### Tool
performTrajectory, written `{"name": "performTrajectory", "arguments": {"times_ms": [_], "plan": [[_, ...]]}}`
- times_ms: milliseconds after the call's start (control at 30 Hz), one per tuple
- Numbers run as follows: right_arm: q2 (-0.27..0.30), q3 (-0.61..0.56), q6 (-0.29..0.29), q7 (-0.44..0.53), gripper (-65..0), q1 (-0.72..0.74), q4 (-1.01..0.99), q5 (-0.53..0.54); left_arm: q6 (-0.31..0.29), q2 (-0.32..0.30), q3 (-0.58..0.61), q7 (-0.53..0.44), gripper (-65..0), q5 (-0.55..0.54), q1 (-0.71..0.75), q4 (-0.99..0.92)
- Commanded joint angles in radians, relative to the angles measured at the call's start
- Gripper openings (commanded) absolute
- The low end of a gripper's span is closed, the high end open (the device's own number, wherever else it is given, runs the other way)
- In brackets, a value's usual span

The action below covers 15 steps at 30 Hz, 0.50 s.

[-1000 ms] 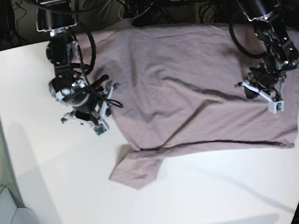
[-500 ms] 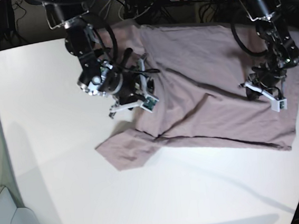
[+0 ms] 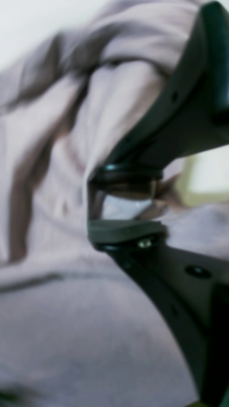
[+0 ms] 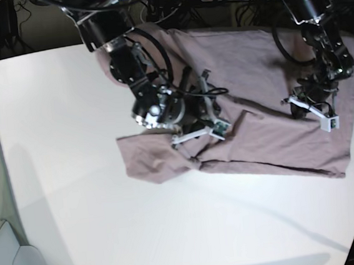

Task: Layout the t-shirt on the table in an organized manner, then fold the t-shirt properly
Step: 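Fold the held shirt edge with the right gripper toward the left gripper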

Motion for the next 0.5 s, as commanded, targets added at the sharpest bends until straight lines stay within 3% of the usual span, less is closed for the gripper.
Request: {"name": "performTrajectory", "arguments": {"times_ms": [0, 200, 467], "plan": [[-0.012, -0.034, 0.006, 0.022, -44.9, 0.011, 0.007, 0.014, 0.004, 0.001, 0.005, 0.052, -65.0, 0.028, 0.016, 0.0], [0.017, -0.114, 0.006, 0.022, -44.9, -0.013, 0.125, 0.014, 0.004, -0.007, 0.003, 0.049, -65.0, 0.028, 0.021, 0.0], [0.056, 0.092, 0.006, 0.021, -44.9, -0.068, 0.371, 0.014, 0.004, -0.008, 0.0, 0.049, -65.0, 0.028, 0.018, 0.0]]}}
